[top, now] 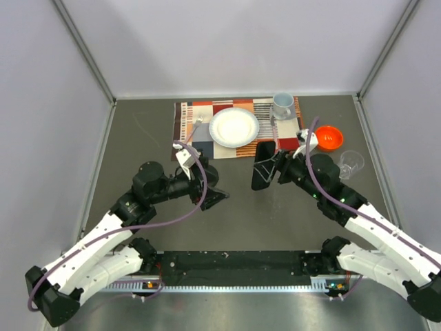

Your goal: Place the phone on the phone stand

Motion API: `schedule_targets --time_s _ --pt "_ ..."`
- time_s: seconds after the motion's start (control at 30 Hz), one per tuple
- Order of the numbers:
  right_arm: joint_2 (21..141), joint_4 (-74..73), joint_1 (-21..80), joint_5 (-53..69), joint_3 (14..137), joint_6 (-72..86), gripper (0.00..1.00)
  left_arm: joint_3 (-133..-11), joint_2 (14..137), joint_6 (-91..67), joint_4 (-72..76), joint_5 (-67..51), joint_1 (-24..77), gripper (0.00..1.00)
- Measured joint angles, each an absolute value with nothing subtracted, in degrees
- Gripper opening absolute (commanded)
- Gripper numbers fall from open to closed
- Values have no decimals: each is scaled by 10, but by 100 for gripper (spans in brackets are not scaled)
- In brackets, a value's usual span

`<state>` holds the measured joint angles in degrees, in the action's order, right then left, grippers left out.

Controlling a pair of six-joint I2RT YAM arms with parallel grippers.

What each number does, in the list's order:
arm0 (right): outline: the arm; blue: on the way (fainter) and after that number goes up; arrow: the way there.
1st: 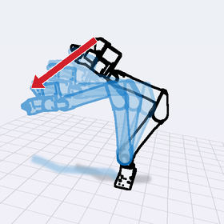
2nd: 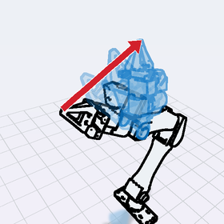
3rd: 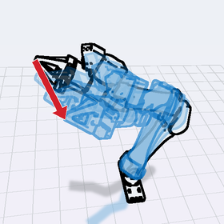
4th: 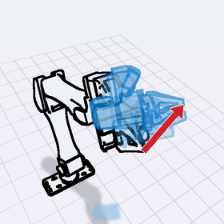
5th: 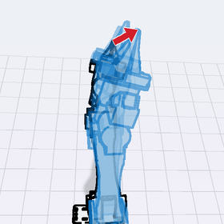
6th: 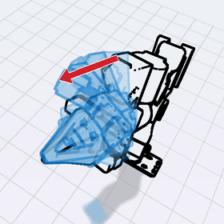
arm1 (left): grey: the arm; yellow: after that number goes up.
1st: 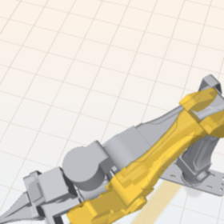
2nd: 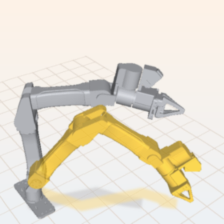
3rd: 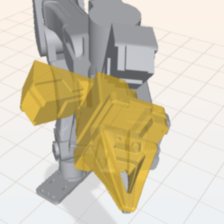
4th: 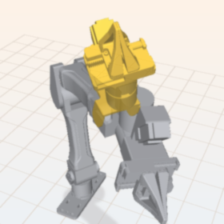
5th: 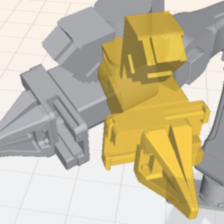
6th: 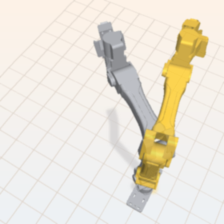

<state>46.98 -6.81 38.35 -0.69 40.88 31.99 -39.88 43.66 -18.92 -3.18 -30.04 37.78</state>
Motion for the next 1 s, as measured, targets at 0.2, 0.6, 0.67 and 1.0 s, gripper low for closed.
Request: schedule_targets --time_s 0.2,0.6,0.67,1.0 --pt "497 -54 485 -93 432 350 0 -401 449 -215 -11 -256 434 84" --pt "566 -43 605 -269 498 408 0 -411 483 -213 -13 -144 474 74" --pt "580 -43 613 -286 508 418 0 -413 483 -213 -11 -136 474 70" --pt "626 -56 656 -337 547 453 0 -413 492 -212 -10 -108 474 28"
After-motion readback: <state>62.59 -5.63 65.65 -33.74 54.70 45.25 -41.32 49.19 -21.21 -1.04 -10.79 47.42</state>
